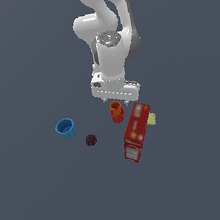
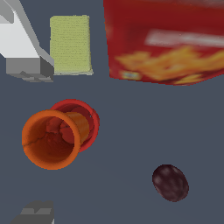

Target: Pick up a designated object from a clutter of objects.

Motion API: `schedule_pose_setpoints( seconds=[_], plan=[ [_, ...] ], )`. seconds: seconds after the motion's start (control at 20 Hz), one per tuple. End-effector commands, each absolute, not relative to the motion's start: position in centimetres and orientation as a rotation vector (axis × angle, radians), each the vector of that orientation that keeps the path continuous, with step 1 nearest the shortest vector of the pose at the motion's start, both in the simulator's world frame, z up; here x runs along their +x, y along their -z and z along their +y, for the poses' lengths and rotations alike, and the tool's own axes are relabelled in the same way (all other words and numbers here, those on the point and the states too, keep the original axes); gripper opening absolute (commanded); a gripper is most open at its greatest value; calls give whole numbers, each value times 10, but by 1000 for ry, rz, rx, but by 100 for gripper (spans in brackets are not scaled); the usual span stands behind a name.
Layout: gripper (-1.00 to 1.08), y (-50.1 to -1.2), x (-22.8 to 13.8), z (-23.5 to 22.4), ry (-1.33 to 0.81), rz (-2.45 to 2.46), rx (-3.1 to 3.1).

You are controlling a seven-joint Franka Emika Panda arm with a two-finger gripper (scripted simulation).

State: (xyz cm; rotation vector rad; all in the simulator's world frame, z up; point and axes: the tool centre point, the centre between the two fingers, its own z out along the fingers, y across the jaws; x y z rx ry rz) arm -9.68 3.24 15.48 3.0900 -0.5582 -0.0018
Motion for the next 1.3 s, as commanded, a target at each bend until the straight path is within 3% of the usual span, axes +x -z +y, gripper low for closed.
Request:
schedule_pose_setpoints(
  seconds=[0.0, 1.25],
  plan=[
    [100, -150, -102, 32, 0, -585, 3086],
    [100, -98, -106, 32, 0, -598, 3084]
  ],
)
